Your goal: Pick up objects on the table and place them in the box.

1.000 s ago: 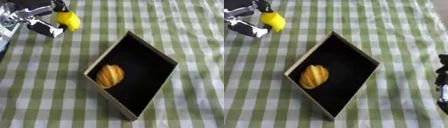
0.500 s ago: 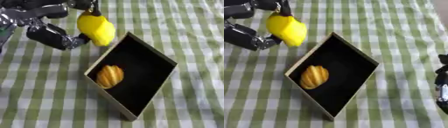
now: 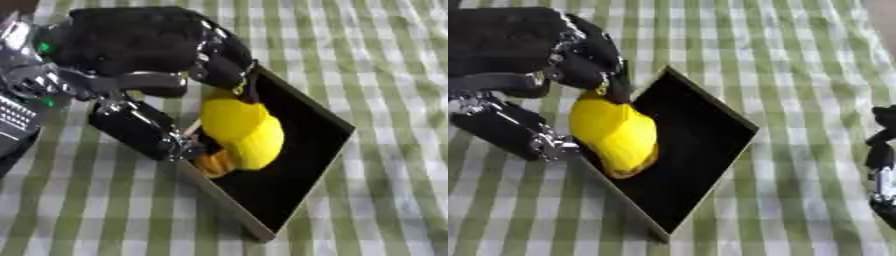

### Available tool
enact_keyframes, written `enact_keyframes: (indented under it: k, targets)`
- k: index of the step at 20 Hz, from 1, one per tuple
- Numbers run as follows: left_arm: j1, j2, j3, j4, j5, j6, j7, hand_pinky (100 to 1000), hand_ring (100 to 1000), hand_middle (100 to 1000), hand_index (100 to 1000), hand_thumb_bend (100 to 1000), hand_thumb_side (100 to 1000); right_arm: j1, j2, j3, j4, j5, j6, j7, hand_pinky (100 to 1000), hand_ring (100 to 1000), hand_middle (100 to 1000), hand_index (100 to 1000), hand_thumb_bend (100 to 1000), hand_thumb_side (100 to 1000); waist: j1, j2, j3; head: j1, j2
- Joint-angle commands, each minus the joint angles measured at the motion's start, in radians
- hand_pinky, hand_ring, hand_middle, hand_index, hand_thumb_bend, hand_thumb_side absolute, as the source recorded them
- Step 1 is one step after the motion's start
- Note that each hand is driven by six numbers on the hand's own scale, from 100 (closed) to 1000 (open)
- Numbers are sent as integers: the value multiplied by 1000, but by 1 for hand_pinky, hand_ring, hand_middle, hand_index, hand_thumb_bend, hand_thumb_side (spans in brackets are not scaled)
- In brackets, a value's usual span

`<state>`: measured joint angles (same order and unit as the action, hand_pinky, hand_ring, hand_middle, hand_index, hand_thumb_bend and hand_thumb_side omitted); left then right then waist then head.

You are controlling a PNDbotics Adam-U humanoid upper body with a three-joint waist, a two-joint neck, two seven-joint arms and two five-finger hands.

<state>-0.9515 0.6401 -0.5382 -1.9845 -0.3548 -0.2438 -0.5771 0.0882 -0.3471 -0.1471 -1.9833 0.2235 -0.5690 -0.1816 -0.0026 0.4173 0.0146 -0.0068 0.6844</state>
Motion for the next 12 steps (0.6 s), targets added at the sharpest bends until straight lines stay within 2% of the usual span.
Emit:
enact_keyframes:
  k: [1, 5, 7, 12]
  targets:
    - [3, -32, 1, -15, -60, 47, -14, 682, 585, 551, 699, 100, 233, -4, -9, -6, -17, -13, 0, 12, 912, 778, 442, 723, 100, 528, -2, -24, 2, -1, -5]
    - [25, -97, -11, 30, -166, 75, -7, 679, 591, 556, 700, 100, 205, -7, -5, -2, -17, -15, 2, 24, 913, 778, 440, 722, 100, 506, -3, -22, 1, 0, -7]
    - [31, -122, -21, 73, -223, 60, 7, 680, 598, 561, 705, 100, 192, -6, -1, 0, -17, -13, 3, 32, 913, 778, 438, 721, 100, 529, -3, -22, 0, -1, -6]
    - [49, -169, -45, 171, -307, 11, 43, 686, 598, 564, 710, 100, 244, -7, 9, 4, -17, -10, 13, 45, 915, 777, 435, 719, 100, 528, -2, -18, -3, -3, -7]
